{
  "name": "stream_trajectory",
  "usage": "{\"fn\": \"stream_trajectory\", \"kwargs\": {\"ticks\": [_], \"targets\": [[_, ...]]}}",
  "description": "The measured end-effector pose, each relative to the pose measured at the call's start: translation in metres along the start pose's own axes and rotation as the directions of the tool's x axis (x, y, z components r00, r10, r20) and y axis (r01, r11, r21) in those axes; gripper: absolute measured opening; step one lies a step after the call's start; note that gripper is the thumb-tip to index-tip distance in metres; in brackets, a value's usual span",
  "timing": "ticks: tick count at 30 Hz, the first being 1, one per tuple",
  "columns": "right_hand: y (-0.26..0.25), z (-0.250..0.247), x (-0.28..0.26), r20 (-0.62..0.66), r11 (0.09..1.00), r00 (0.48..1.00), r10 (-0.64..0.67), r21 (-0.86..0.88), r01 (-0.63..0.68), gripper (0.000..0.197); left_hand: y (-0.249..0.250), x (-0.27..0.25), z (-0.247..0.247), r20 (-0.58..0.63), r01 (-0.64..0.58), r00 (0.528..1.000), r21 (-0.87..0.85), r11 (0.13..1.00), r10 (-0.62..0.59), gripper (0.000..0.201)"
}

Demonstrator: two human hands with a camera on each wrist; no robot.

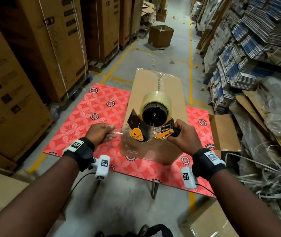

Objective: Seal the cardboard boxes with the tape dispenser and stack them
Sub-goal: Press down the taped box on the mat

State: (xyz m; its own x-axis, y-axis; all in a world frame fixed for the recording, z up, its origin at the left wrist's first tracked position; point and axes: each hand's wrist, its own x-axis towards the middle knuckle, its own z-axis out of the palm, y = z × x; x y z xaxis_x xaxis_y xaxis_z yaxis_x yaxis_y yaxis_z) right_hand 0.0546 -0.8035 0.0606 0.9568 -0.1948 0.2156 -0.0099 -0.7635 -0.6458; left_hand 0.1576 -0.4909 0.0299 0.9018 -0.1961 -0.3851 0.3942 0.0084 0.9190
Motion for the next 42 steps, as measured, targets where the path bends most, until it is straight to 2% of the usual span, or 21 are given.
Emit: {"fn": "stream_trajectory", "kwargs": {"ticks": [10, 13, 15, 18, 21, 23, 25, 27, 29, 31, 33, 36, 42], "targets": [[0.02, -0.01, 0.007, 0.033, 0.997, 0.999, 0.031, -0.072, -0.029, 0.034, 0.004, 0.018, 0.015, 0.007, -0.114, 0.993, 0.225, 0.968, 0.115, 0.016], [0.021, -0.008, 0.009, 0.071, 0.987, 0.996, 0.059, -0.155, -0.047, 0.037, -0.012, 0.022, 0.024, -0.059, -0.174, 0.972, 0.467, 0.867, 0.226, 0.023], [0.02, -0.007, 0.011, 0.095, 0.978, 0.994, 0.053, -0.208, -0.033, 0.04, -0.021, 0.022, 0.03, -0.105, -0.15, 0.962, 0.567, 0.81, 0.252, 0.025], [0.021, -0.007, 0.016, 0.142, 0.959, 0.989, 0.042, -0.283, 0.0, 0.028, -0.033, 0.029, 0.037, -0.094, -0.11, 0.975, 0.582, 0.806, 0.201, 0.035], [0.025, -0.007, 0.018, 0.166, 0.946, 0.985, 0.043, -0.325, 0.013, 0.027, -0.041, 0.04, 0.039, -0.038, -0.026, 0.998, 0.446, 0.895, 0.048, 0.044], [0.026, -0.007, 0.018, 0.176, 0.947, 0.984, 0.035, -0.319, 0.023, 0.024, -0.051, 0.044, 0.033, -0.015, 0.065, 0.998, 0.463, 0.884, -0.066, 0.037], [0.026, -0.008, 0.017, 0.185, 0.959, 0.983, 0.018, -0.281, 0.036, 0.02, -0.058, 0.047, 0.023, -0.012, 0.096, 0.994, 0.551, 0.829, -0.107, 0.019], [0.028, -0.008, 0.016, 0.214, 0.974, 0.976, 0.026, -0.226, 0.023, 0.015, -0.053, 0.049, 0.013, -0.033, 0.025, 0.999, 0.591, 0.806, -0.007, 0.01], [0.03, -0.008, 0.017, 0.257, 0.984, 0.965, 0.057, -0.18, -0.01, 0.016, -0.034, 0.048, 0.012, -0.041, -0.083, 0.992, 0.504, 0.86, 0.12, 0.018], [0.031, -0.011, 0.02, 0.313, 0.991, 0.945, 0.092, -0.124, -0.056, 0.026, -0.012, 0.042, 0.02, 0.007, -0.174, 0.982, 0.436, 0.883, 0.19, 0.018], [0.027, -0.014, 0.023, 0.37, 0.994, 0.924, 0.103, -0.072, -0.082, 0.027, -0.001, 0.04, 0.031, 0.096, -0.259, 0.965, 0.516, 0.816, 0.246, 0.013], [0.024, -0.014, 0.022, 0.386, 0.996, 0.92, 0.064, -0.084, -0.034, 0.036, -0.003, 0.042, 0.037, 0.124, -0.276, 0.958, 0.644, 0.714, 0.258, 0.019], [0.031, -0.01, 0.021, 0.335, 0.981, 0.939, 0.076, -0.192, -0.01, 0.036, -0.007, 0.044, 0.038, 0.121, -0.277, 0.956, 0.669, 0.69, 0.267, 0.024]]}}
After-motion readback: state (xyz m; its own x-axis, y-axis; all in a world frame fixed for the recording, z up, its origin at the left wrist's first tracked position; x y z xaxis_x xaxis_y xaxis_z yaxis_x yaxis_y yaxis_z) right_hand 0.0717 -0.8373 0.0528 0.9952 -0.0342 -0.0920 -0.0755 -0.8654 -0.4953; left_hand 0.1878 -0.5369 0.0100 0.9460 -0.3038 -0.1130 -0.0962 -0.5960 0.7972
